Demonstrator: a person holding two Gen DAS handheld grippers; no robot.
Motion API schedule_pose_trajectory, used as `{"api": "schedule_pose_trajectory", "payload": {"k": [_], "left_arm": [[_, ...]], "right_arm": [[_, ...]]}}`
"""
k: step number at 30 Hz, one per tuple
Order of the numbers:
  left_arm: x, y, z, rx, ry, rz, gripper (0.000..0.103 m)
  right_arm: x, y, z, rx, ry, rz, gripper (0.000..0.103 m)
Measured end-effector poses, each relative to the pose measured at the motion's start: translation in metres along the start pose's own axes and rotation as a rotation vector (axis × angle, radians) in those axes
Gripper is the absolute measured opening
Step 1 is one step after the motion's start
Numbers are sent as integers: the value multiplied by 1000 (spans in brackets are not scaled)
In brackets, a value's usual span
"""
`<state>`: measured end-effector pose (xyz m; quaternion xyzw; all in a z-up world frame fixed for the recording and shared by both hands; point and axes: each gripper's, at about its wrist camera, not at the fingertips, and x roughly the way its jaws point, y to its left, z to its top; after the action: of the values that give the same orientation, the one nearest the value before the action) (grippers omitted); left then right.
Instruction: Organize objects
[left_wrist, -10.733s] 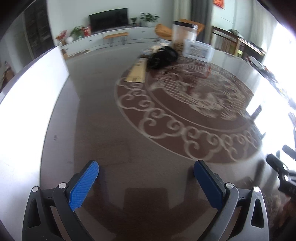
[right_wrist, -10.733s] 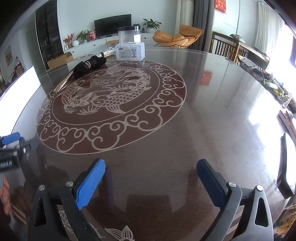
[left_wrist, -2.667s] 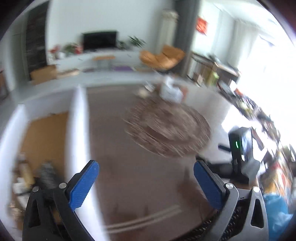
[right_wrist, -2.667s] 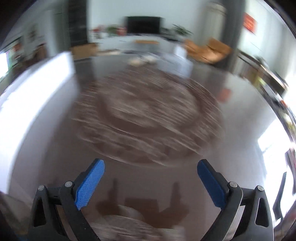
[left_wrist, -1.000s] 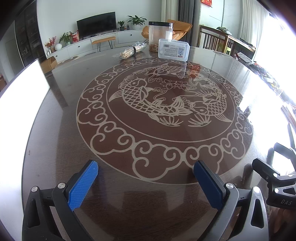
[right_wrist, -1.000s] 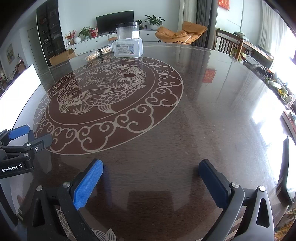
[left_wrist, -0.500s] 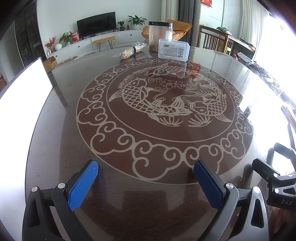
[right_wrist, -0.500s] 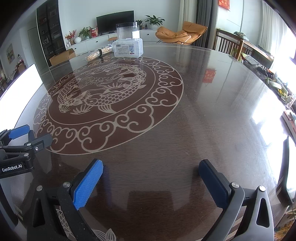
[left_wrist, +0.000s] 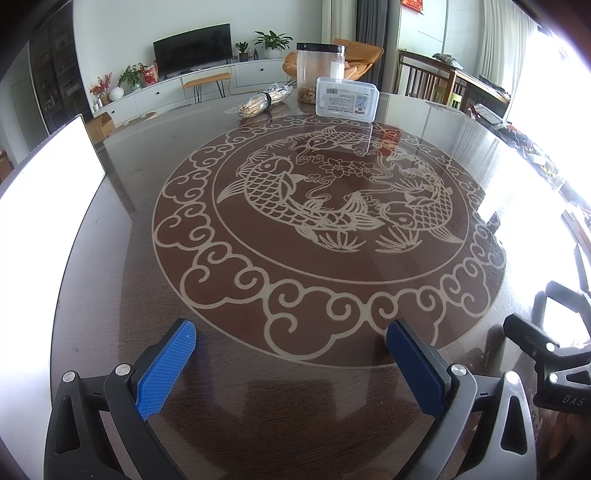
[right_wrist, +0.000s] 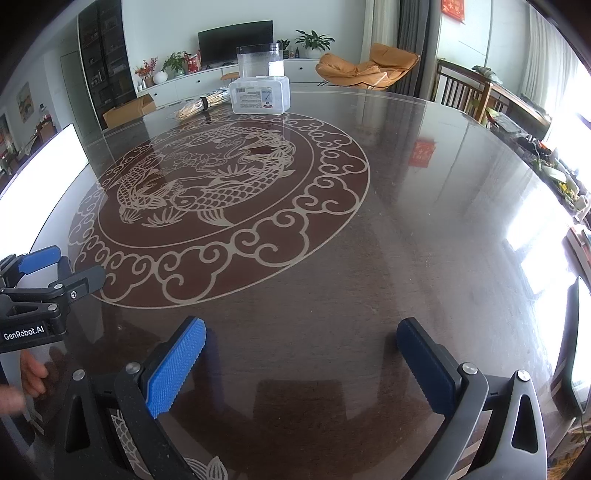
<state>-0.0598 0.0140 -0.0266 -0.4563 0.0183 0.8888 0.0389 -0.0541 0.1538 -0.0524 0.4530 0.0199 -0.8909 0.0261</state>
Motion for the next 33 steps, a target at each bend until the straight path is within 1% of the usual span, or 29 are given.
{"api": "schedule_pose_trajectory", "payload": {"k": [1, 4, 7, 10, 13, 15, 17, 21, 24, 29, 33], "left_arm": [[0, -1, 0, 1, -1, 3, 103], [1, 2, 1, 32, 8, -22, 103], [10, 13, 12, 33, 32, -17, 103], [18, 29, 25, -1, 53, 4, 103], [25, 38, 36, 6, 67, -1, 103], [26, 40, 37, 25, 56, -14, 103], [25, 41, 34, 36, 23, -19, 103], [23, 41, 34, 39, 16, -19, 103], [23, 41, 34, 43, 13, -22, 103], [23, 42, 34, 45, 11, -24, 103], [23, 42, 34, 46, 11, -25, 103]], "right_arm": [[2, 0, 1, -2, 1, 2, 103], [7, -2, 8, -14, 2, 7, 103], [17, -6, 23, -25, 10, 15, 103], [34, -13, 45, -35, 11, 22, 103], [56, -20, 74, -53, 11, 35, 103], [70, -22, 92, -75, 11, 52, 103], [84, -25, 110, -87, 11, 61, 103], [111, -23, 146, -107, 11, 75, 103], [131, -17, 173, -158, 10, 111, 103], [162, -2, 213, -280, 8, 199, 103], [183, 11, 240, -331, 7, 233, 103]]}}
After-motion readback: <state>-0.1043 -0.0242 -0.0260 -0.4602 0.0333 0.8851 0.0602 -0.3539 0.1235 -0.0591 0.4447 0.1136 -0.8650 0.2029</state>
